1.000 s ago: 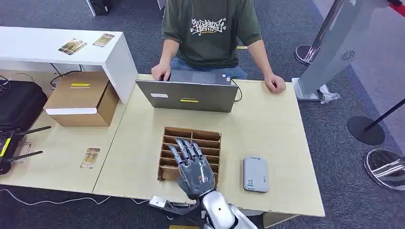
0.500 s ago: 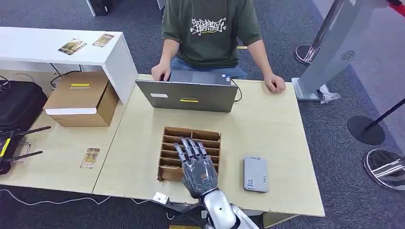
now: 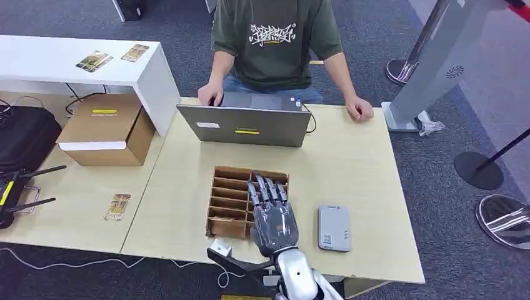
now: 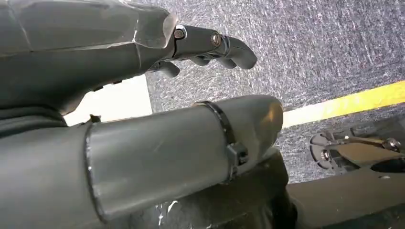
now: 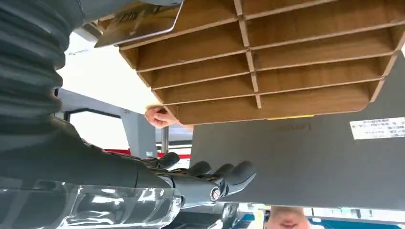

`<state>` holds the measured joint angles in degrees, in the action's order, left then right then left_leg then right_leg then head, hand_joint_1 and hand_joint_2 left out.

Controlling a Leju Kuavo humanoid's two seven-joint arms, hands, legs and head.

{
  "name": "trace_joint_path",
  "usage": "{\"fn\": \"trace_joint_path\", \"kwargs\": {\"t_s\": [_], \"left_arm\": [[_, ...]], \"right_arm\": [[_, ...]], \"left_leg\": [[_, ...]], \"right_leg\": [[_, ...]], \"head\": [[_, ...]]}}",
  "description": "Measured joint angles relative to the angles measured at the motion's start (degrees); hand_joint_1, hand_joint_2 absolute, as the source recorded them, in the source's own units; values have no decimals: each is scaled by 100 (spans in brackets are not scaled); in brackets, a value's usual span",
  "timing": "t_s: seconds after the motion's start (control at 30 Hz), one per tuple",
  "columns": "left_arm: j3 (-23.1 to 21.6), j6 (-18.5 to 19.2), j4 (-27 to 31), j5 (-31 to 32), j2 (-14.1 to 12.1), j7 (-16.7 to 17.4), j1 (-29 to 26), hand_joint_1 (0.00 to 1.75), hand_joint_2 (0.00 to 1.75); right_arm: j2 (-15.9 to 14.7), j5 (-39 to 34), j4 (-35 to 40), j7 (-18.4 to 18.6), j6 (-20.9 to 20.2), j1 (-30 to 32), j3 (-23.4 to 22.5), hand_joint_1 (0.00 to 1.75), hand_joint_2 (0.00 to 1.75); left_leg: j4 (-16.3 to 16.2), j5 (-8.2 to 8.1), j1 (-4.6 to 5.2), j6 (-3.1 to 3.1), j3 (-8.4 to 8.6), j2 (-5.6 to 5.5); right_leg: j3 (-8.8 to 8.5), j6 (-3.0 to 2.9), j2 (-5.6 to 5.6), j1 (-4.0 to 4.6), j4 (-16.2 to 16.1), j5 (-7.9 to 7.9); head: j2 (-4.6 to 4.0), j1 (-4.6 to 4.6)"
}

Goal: Pass the card to the sensor for recognition and then transmit it.

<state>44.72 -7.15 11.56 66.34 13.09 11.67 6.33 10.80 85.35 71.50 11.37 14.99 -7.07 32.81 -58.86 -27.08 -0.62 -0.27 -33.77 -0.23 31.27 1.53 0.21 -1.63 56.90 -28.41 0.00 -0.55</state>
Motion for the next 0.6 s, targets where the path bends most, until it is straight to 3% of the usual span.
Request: {"fn": "trace_joint_path", "kwargs": {"t_s": [0.6], "left_arm": [[0,-13,0,-46,20,-35,-18,0,0]], "right_arm": [[-9,-15,201,-4,-207,69,-87,0,175]], "left_leg": [[0,0,0,0,0,1]], "right_leg": [[0,0,0,0,0,0]], "head": [[0,0]]}}
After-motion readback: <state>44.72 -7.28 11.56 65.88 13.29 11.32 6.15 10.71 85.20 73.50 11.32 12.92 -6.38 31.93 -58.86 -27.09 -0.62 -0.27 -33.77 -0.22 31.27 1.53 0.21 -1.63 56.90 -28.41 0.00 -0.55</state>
